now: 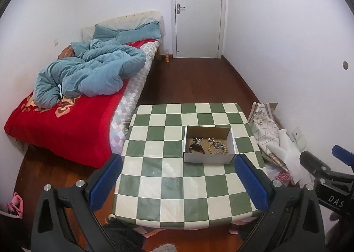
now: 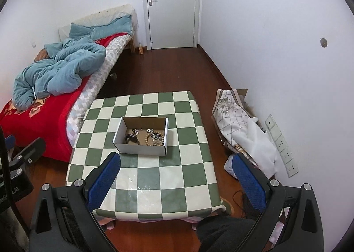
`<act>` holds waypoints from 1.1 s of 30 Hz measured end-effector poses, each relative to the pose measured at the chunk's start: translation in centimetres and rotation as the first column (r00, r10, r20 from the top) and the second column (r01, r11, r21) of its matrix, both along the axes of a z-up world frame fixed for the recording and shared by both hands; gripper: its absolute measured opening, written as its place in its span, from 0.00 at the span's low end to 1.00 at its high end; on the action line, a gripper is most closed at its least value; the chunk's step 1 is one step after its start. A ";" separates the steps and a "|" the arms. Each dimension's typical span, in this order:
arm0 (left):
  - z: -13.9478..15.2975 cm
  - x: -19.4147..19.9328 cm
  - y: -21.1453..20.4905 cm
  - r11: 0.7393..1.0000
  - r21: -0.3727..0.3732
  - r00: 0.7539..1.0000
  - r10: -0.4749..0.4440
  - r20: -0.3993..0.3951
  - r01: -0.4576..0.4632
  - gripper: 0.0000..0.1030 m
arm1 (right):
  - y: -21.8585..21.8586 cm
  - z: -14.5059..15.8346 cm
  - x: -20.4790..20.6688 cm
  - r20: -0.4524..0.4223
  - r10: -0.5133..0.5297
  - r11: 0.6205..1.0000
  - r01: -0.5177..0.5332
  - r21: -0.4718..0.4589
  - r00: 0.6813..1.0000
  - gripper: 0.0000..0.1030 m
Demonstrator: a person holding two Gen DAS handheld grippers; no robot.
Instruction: Organize jewelry
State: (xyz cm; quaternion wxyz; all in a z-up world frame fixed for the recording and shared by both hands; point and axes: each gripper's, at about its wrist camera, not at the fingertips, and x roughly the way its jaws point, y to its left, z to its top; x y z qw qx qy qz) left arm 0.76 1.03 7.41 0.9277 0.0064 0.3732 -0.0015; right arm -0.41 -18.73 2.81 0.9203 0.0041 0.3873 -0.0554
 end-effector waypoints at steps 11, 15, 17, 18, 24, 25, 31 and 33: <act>1.5 2.3 0.0 0.999 -0.015 0.999 0.029 -0.024 -0.030 1.00 | 0.3 3.3 2.5 -0.003 0.005 1.000 -0.005 -0.022 1.000 1.00; 1.3 3.2 0.0 0.999 -0.001 0.999 0.046 -0.027 -0.046 1.00 | 0.6 3.2 4.0 -0.008 0.002 0.999 -0.003 -0.033 1.000 1.00; 1.1 3.7 -0.1 0.999 0.007 0.998 0.049 -0.032 -0.049 1.00 | 0.7 3.1 4.5 -0.008 0.002 0.999 -0.002 -0.038 1.000 1.00; 1.0 4.0 -0.1 0.999 0.012 0.998 0.052 -0.039 -0.051 1.00 | 0.8 3.0 4.8 -0.010 0.001 0.999 -0.002 -0.044 1.000 1.00; 0.4 5.0 0.1 0.998 0.016 0.996 0.068 -0.051 -0.067 1.00 | 0.8 2.2 6.2 -0.029 -0.001 0.999 0.000 -0.049 1.000 1.00; 0.3 5.1 0.0 0.998 0.015 0.996 0.067 -0.055 -0.066 1.00 | 0.8 2.0 6.4 -0.032 -0.003 0.999 0.001 -0.051 0.999 1.00; 0.0 5.3 0.0 0.998 0.020 0.996 0.065 -0.065 -0.064 1.00 | 0.6 1.2 6.9 -0.046 -0.007 0.998 0.005 -0.060 0.999 1.00; -0.2 5.5 -0.2 0.998 0.025 0.995 0.059 -0.075 -0.058 1.00 | 0.6 1.0 7.1 -0.052 -0.008 0.998 0.005 -0.059 0.999 1.00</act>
